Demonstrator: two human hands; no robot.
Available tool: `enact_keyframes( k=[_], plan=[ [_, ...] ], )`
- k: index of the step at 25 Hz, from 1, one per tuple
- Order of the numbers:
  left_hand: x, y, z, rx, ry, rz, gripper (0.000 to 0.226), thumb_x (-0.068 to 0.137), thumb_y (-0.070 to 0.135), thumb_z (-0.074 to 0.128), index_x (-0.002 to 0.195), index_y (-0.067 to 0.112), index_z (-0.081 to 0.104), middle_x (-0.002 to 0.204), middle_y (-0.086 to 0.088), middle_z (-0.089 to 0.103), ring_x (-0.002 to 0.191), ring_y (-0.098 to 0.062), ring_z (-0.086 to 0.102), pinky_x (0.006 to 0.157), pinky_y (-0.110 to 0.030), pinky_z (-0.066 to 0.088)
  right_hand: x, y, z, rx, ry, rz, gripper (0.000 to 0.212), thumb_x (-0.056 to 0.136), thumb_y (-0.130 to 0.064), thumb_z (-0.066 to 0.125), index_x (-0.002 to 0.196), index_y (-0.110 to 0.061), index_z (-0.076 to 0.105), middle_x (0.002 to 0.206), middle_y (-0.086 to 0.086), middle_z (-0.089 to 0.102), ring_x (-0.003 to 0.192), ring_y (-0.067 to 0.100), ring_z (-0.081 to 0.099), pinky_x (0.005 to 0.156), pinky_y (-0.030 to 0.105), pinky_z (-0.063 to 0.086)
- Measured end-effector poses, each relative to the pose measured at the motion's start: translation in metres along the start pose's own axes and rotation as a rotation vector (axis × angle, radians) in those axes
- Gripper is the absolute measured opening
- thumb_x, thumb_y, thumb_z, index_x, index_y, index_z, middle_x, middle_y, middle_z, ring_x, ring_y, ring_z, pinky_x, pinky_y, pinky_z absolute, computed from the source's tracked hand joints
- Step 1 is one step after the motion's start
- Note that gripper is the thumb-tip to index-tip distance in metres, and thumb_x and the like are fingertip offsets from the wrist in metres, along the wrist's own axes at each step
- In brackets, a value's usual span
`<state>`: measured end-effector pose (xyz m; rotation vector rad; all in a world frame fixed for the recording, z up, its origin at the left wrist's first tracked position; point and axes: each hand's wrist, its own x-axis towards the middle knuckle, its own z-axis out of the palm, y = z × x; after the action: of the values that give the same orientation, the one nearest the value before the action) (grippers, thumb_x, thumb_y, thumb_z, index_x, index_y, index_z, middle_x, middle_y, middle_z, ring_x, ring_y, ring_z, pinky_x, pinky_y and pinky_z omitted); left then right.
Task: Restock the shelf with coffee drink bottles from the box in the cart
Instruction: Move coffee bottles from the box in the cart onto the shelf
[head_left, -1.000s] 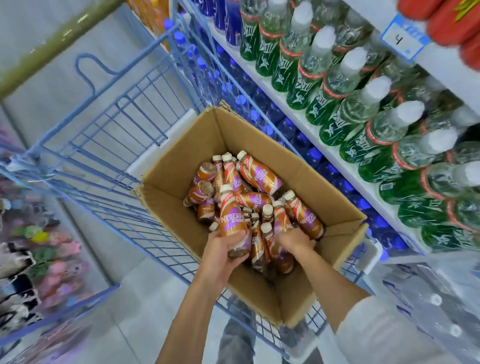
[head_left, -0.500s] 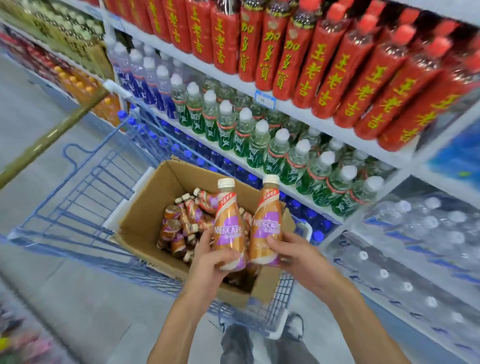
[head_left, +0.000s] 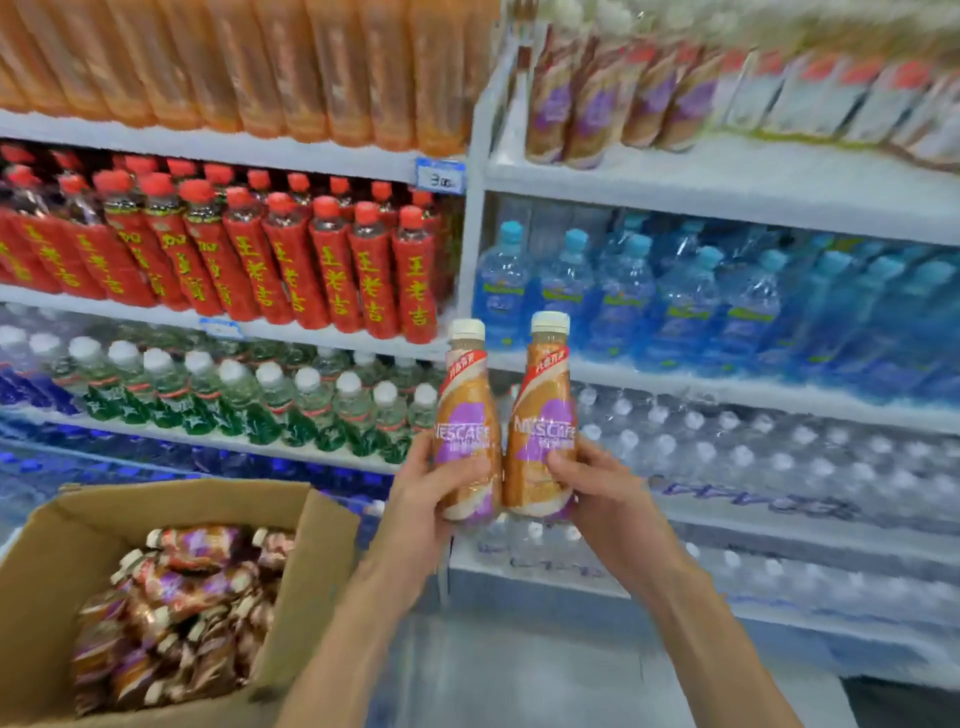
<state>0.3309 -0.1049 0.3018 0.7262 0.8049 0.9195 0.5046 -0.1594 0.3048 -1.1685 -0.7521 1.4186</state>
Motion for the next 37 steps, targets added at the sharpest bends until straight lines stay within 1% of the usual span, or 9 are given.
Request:
enact_keyframes(
  k=[2,5,7,11,15,18,22,33,37],
  plan=[
    [0.004,-0.017,0.057,0.008,-0.024,0.002,0.054,0.059,0.011,0.073,0.112,0.011,0.062,0.085,-0.003,0.074,0.07,-0.017,0.07,0.065,-0.035,0.059,-0.017,-0.024,-0.046,-0.004,0.048,-0.056,0.051,0.063,-0.028,0.077,0.11,-0.011,0.072,0.098,0.008,0.074,0.093,0.028,0.067,0.094,0.047,0.051],
    [0.01,-0.039,0.128,0.014,-0.06,0.009,0.046,0.063,0.014,0.07,0.108,0.013,0.063,0.083,-0.002,0.074,0.071,-0.018,0.07,0.074,-0.042,0.06,-0.036,-0.054,-0.105,0.038,0.152,-0.11,0.07,0.057,-0.034,0.077,0.119,-0.004,0.068,0.101,0.013,0.071,0.102,0.033,0.06,0.105,0.061,0.039],
    [0.014,-0.049,0.163,0.023,-0.093,0.01,0.045,0.064,0.015,0.071,0.108,0.013,0.063,0.085,-0.003,0.074,0.076,-0.019,0.07,0.081,-0.048,0.057,-0.046,-0.069,-0.136,0.064,0.206,-0.137,0.077,0.057,-0.034,0.077,0.124,0.001,0.064,0.105,0.018,0.068,0.105,0.037,0.057,0.101,0.059,0.039],
    [0.029,-0.058,0.214,0.112,-0.175,0.022,0.056,0.065,0.018,0.073,0.119,0.008,0.062,0.097,-0.008,0.074,0.082,-0.021,0.073,0.068,-0.04,0.06,-0.055,-0.092,-0.184,0.055,0.252,-0.204,0.062,0.07,-0.026,0.071,0.125,0.001,0.064,0.11,0.018,0.07,0.107,0.036,0.062,0.112,0.061,0.036],
    [0.058,-0.058,0.248,0.156,-0.211,0.034,0.061,0.065,0.021,0.074,0.123,0.008,0.06,0.095,-0.005,0.074,0.079,-0.018,0.072,0.066,-0.035,0.059,-0.042,-0.117,-0.209,0.008,0.269,-0.249,0.073,0.059,-0.035,0.076,0.123,-0.001,0.066,0.106,0.014,0.071,0.101,0.032,0.064,0.098,0.053,0.048],
    [0.089,-0.055,0.263,0.15,-0.228,0.056,0.058,0.065,0.021,0.076,0.12,0.011,0.061,0.096,-0.002,0.075,0.081,-0.018,0.073,0.067,-0.036,0.059,-0.019,-0.135,-0.225,-0.03,0.276,-0.285,0.056,0.063,-0.031,0.074,0.113,-0.005,0.07,0.096,0.009,0.074,0.088,0.024,0.069,0.077,0.035,0.056],
    [0.137,-0.039,0.276,0.141,-0.262,0.123,0.048,0.066,0.015,0.076,0.111,0.011,0.063,0.093,-0.003,0.075,0.081,-0.019,0.073,0.069,-0.033,0.059,0.026,-0.158,-0.235,-0.094,0.292,-0.322,0.023,0.069,-0.031,0.074,0.09,-0.024,0.078,0.089,0.001,0.076,0.081,0.016,0.071,0.077,0.036,0.053],
    [0.278,0.054,0.277,0.284,-0.238,0.341,0.047,0.074,0.035,0.081,0.117,0.016,0.071,0.111,-0.008,0.076,0.108,-0.03,0.07,0.098,-0.047,0.052,0.168,-0.238,-0.206,-0.237,0.305,-0.445,0.029,0.091,-0.029,0.072,0.118,-0.022,0.065,0.102,-0.003,0.077,0.089,0.014,0.074,0.067,0.018,0.054],
    [0.309,0.075,0.282,0.374,-0.176,0.426,0.03,0.08,0.026,0.078,0.109,0.021,0.071,0.103,0.003,0.078,0.099,-0.016,0.073,0.081,-0.025,0.056,0.212,-0.264,-0.206,-0.307,0.322,-0.495,0.035,0.086,-0.027,0.078,0.119,-0.023,0.066,0.111,0.0,0.073,0.096,0.017,0.073,0.069,0.021,0.057]
  ],
)
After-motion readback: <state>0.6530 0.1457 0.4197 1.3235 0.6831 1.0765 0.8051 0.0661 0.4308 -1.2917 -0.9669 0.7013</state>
